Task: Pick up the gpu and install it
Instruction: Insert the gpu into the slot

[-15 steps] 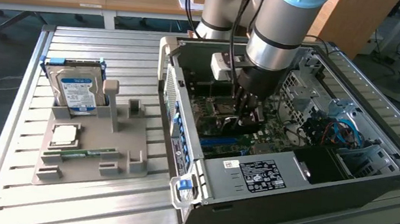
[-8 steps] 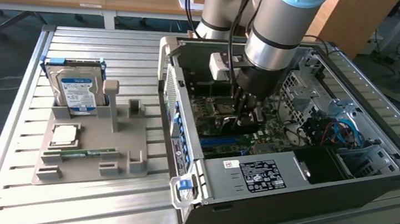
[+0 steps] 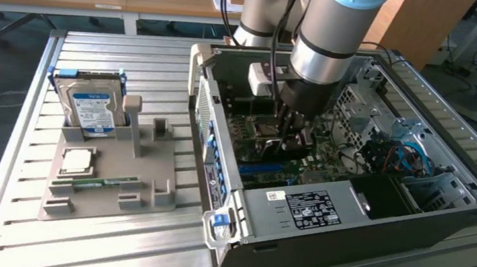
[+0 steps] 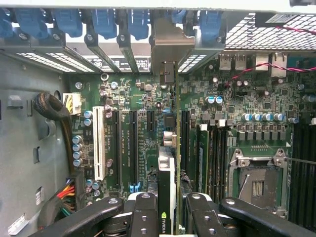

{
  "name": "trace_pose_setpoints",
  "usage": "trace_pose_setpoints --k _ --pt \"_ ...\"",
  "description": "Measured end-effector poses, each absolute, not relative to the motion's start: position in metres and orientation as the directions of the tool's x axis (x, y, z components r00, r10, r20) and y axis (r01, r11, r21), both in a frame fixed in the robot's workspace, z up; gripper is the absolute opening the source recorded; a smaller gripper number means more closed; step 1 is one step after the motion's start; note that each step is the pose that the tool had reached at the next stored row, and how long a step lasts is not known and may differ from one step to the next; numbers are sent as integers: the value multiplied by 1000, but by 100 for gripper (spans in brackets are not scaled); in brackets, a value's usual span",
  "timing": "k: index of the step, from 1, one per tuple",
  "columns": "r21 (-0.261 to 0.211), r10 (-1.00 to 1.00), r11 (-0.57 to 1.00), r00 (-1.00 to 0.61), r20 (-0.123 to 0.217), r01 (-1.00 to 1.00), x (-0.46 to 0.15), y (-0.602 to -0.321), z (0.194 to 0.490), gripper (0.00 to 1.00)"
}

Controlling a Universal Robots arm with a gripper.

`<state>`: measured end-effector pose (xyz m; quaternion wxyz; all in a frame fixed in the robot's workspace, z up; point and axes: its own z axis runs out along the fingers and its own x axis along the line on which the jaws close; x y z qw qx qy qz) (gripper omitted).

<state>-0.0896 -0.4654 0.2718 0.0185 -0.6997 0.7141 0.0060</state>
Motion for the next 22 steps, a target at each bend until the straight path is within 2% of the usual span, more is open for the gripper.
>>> trace_pose_setpoints --k 22 --pt "-17 -999 21 -20 -35 -1000 -93 -465 268 27"
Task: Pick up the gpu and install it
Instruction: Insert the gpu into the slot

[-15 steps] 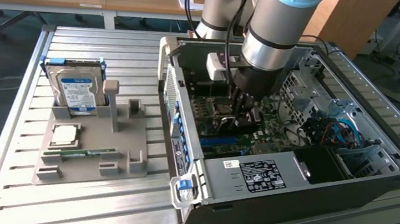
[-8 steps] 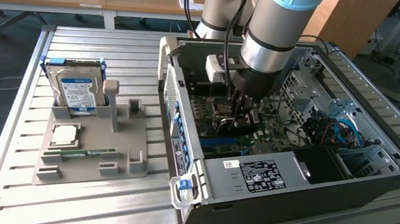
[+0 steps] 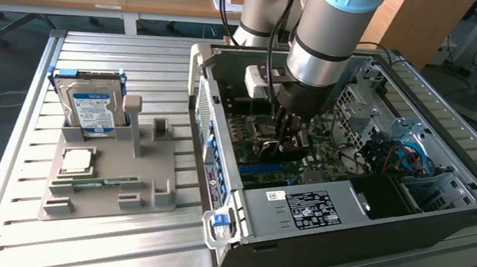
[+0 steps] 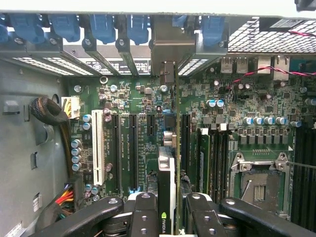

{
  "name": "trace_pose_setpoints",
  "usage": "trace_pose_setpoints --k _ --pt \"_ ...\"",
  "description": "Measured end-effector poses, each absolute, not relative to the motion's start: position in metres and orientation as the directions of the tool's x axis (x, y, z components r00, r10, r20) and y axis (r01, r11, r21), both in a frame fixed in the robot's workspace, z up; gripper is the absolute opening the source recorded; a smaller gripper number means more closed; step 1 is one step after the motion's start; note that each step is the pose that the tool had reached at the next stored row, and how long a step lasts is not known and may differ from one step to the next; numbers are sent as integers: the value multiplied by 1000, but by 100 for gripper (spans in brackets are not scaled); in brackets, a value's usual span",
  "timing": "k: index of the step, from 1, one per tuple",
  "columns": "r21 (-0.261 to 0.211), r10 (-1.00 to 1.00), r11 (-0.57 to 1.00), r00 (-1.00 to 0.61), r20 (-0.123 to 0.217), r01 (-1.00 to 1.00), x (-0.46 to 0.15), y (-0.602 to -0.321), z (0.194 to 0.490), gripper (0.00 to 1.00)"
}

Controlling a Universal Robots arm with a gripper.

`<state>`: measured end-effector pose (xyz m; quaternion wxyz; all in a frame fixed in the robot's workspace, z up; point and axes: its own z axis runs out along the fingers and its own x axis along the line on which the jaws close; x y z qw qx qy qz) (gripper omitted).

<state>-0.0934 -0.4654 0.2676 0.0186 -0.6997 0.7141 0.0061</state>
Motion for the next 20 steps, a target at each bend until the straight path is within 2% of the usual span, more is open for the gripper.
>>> trace_pose_setpoints --k 20 --pt "-17 -999 21 -20 -35 -1000 -94 -465 260 27"
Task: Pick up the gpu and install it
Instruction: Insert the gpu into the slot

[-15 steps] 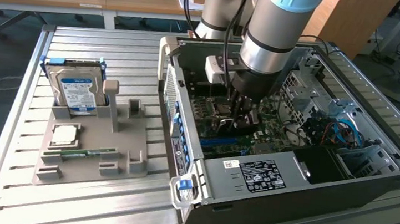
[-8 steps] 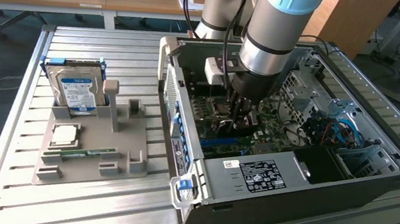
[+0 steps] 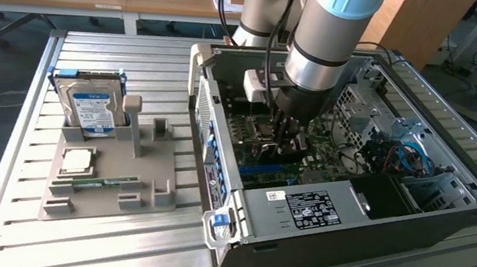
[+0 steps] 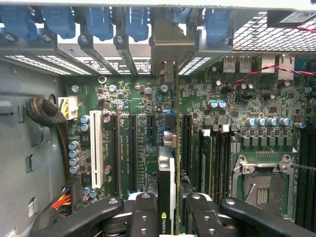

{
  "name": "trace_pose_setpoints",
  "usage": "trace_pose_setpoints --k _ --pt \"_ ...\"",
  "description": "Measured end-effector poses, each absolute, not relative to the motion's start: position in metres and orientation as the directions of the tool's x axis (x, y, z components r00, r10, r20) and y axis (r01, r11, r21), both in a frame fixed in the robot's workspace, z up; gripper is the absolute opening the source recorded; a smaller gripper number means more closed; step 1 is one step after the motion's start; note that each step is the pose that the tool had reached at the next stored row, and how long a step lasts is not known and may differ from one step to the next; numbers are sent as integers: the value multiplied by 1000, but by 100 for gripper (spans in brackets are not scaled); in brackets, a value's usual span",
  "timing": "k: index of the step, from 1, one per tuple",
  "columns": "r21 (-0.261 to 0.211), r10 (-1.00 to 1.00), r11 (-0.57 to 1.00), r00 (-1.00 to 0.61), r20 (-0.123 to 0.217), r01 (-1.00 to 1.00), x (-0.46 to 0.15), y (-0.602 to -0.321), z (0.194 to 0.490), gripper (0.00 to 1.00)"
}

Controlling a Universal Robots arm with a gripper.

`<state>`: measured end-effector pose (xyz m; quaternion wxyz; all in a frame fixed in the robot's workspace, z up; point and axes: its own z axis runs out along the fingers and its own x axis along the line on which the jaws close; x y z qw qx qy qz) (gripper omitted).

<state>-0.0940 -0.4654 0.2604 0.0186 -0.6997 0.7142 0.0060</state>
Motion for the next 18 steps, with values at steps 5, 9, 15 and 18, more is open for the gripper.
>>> trace_pose_setpoints --k 5,9,15,18 --pt "-17 -999 21 -20 -35 -1000 -95 -465 260 27" --pt "-17 -999 21 -20 -35 -1000 -95 -465 258 27" --pt "-17 -999 21 -20 -35 -1000 -95 -465 252 27" --pt "-17 -999 21 -20 -35 -1000 -95 -465 251 27"
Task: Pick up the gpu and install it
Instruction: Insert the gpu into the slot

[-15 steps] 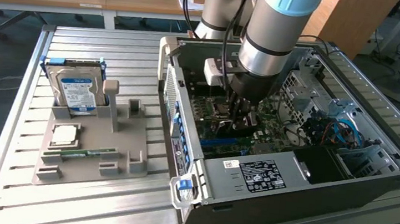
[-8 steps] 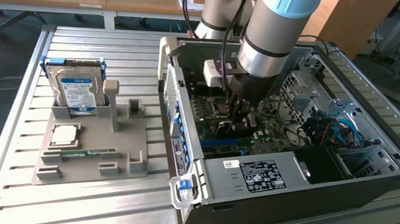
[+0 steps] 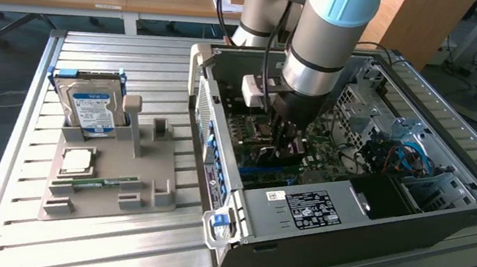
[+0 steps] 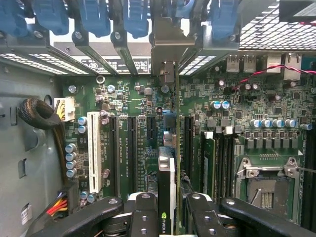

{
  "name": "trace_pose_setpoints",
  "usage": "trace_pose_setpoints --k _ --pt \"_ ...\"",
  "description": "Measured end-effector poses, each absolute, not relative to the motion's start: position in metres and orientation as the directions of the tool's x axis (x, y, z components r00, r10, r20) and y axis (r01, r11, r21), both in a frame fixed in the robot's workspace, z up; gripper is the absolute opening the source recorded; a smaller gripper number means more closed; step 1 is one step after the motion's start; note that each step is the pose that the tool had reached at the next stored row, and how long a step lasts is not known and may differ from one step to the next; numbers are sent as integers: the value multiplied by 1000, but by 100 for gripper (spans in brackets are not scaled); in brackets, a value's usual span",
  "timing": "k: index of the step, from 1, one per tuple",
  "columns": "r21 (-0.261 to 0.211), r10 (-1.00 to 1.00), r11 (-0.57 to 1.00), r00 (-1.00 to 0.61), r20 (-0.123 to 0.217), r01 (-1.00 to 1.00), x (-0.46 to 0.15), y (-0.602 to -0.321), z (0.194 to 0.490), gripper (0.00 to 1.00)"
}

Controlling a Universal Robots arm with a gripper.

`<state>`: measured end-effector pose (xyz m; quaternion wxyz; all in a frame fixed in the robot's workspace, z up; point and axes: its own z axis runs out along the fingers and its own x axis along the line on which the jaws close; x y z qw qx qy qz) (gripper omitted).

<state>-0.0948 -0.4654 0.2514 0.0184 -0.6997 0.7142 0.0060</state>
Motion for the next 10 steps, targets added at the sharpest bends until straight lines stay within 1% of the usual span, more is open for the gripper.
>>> trace_pose_setpoints --k 10 --pt "-17 -999 21 -20 -35 -1000 -95 -465 248 27"
